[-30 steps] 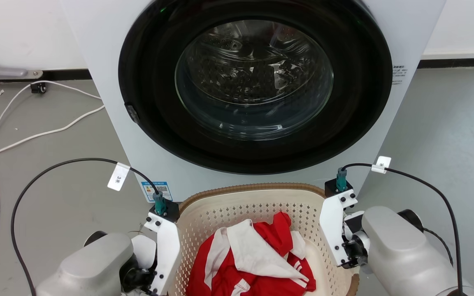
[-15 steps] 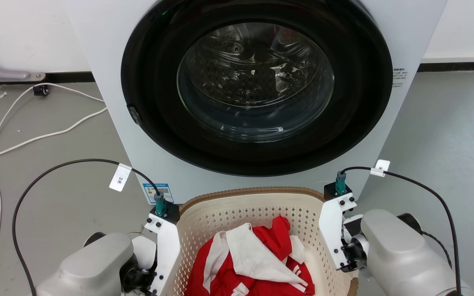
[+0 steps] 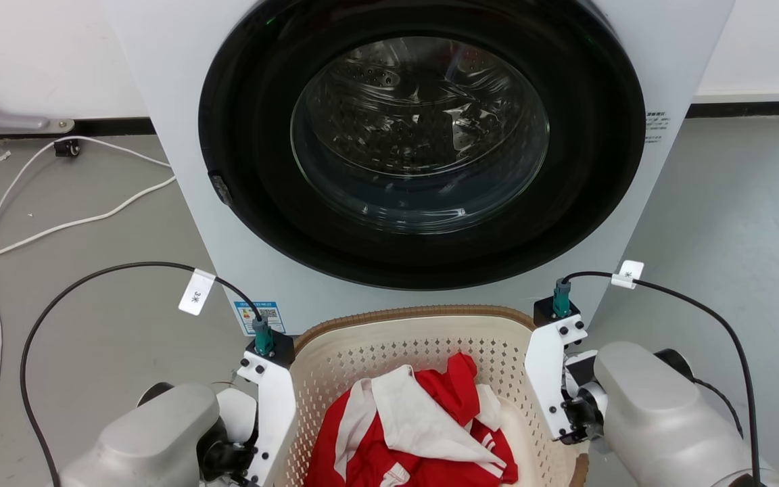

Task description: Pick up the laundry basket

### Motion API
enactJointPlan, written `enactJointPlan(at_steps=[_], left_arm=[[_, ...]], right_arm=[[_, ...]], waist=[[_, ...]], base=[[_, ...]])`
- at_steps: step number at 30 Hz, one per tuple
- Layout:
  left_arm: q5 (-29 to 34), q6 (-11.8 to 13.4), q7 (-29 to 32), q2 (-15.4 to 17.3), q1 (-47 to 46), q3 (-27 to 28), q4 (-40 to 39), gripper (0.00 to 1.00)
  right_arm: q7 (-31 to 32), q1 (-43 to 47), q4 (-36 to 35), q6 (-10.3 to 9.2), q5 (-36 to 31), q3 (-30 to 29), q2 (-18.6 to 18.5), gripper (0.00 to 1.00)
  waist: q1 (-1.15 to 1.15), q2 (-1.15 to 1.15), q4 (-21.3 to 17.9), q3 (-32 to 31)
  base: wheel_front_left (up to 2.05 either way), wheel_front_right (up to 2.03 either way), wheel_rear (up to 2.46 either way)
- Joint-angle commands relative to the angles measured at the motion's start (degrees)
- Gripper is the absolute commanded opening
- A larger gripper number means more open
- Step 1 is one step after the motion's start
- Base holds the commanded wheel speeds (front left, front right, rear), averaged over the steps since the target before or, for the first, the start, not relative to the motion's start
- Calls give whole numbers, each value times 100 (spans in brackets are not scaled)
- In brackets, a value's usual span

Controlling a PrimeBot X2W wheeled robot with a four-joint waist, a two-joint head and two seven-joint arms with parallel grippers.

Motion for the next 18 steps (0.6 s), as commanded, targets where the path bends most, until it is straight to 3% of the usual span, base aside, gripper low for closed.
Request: enactJointPlan(at_steps=[1, 18], left_arm=[[58, -80, 29, -27, 43, -55, -14, 0], [29, -80, 43, -37, -3, -56, 0, 0]], right_arm=[[-71, -160, -29, 18, 0, 39, 2, 0], [-109, -240, 13, 18, 167, 182, 3, 0]], waist=[[0, 0, -1, 1], [0, 0, 25, -2]], base=[[0, 0, 0], [0, 0, 0]])
